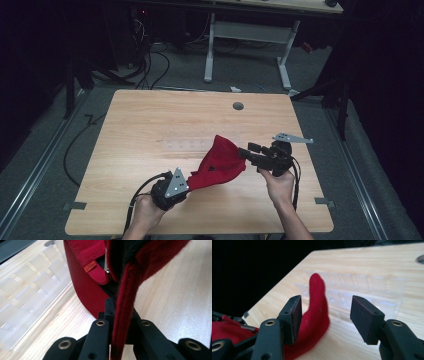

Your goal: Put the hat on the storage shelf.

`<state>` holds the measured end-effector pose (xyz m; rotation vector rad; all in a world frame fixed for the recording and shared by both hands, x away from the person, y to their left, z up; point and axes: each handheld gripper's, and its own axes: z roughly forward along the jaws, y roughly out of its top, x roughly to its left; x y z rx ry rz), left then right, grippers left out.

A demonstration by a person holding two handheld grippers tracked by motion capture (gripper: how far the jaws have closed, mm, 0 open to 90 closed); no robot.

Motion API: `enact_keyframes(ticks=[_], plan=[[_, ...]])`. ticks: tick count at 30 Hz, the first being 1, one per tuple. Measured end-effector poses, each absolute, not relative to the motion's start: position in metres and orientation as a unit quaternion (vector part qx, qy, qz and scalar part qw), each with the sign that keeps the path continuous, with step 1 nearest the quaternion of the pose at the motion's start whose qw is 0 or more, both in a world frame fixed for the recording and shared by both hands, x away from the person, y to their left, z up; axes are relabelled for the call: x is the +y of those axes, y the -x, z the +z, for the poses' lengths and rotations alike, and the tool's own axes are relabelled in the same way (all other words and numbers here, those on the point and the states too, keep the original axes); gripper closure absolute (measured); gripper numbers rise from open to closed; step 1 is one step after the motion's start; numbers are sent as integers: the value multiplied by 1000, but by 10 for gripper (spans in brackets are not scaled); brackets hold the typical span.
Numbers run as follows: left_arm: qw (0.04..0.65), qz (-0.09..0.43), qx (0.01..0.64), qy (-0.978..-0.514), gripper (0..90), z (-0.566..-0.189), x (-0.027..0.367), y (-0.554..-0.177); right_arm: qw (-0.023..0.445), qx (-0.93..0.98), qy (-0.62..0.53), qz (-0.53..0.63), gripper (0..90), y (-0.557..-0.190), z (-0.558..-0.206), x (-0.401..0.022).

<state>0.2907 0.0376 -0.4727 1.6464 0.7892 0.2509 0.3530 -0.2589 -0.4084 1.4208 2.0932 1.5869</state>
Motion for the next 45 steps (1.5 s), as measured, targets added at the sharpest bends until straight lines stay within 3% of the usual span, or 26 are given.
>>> enact_keyframes(ticks=[16, 21, 27, 33, 38, 45], plan=[[604, 104, 365, -701, 855, -468, 48, -295, 106, 679, -495, 532, 363, -346, -440, -281], [622, 92, 380, -679, 854, -462, 56, -299, 132, 700, -510, 482, 361, -346, -466, -285], [631, 89, 398, -660, 853, -455, 61, -305, 128, 719, -542, 415, 386, -352, -501, -289], [641, 86, 412, -642, 853, -448, 69, -311, 167, 736, -552, 356, 375, -352, -526, -287], [646, 86, 425, -628, 853, -440, 75, -318, 230, 757, -520, 322, 387, -348, -531, -277], [664, 94, 434, -602, 853, -419, 84, -331, 232, 756, -521, 321, 379, -348, -531, -277]])
